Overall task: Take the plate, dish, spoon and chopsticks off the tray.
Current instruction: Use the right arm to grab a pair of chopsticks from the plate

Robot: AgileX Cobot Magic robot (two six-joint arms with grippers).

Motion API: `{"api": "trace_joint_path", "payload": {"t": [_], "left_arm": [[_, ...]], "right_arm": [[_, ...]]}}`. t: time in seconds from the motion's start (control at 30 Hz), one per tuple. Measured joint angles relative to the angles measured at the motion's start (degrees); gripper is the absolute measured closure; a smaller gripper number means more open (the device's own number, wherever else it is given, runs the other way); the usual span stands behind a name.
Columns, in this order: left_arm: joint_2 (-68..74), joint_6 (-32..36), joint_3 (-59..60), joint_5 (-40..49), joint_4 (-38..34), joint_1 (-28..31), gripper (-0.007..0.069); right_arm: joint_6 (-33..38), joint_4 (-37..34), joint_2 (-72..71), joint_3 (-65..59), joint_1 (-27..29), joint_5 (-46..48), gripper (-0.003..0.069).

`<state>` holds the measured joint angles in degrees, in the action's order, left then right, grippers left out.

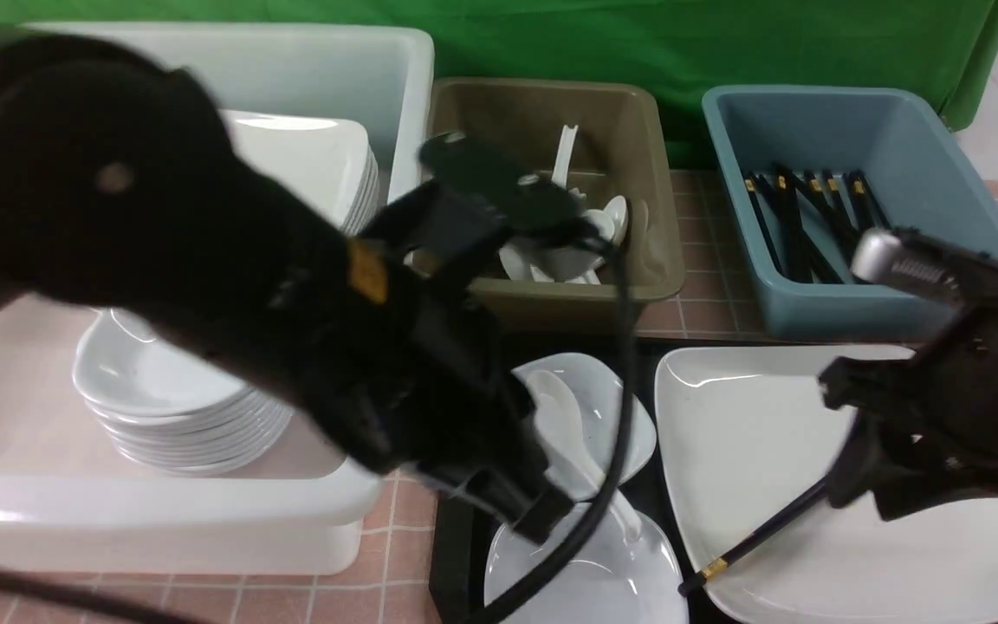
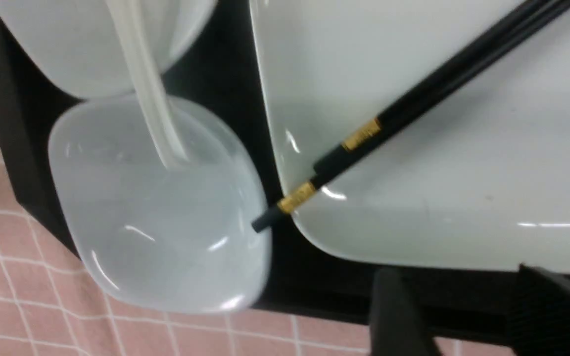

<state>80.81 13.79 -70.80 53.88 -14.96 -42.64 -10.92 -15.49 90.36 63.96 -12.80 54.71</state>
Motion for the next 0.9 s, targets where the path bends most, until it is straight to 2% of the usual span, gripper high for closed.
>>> {"api": "trace_joint_path", "payload": {"t": [0.03, 0.07, 0.1, 0.13, 0.2, 0.77, 0.87, 0.9], "left_arm": [[0.3, 0.1, -0.3, 0.0, 0.0, 0.0, 0.0636], [2.7, 1.3, -2.0, -0.2, 0.1, 0.0, 0.0636], [3.1, 1.5, -2.2, -0.3, 0.2, 0.0, 0.0636], [4.9, 2.7, -3.0, -0.8, 0.5, 0.0, 0.0636], [6.3, 3.8, -3.2, -1.5, 0.7, 0.0, 0.0636], [10.4, 4.5, -3.2, -3.1, 1.3, 0.0, 0.0636], [10.4, 4.4, -3.2, -3.1, 1.3, 0.0, 0.0636], [10.4, 4.2, -3.2, -3.1, 1.3, 0.0, 0.0636]], "right_arm": [[-0.2, -0.2, 0.3, 0.0, 0.0, -0.2, 0.0225], [-1.2, -1.5, 3.0, 0.1, 0.0, -1.9, 0.0138], [-1.6, -1.6, 3.3, 0.1, 0.0, -2.2, 0.0131], [-2.8, -1.9, 5.4, 0.1, 0.0, -2.9, 0.0093], [-3.9, -2.0, 7.0, 0.1, 0.0, -3.3, 0.0083], [-7.0, -4.1, 17.9, 0.4, -0.1, -6.9, 0.0083], [-7.1, -4.1, 18.2, 0.6, -0.1, -6.8, 0.0127], [-7.0, -4.0, 18.3, 0.6, -0.1, -7.0, 0.0214]]}}
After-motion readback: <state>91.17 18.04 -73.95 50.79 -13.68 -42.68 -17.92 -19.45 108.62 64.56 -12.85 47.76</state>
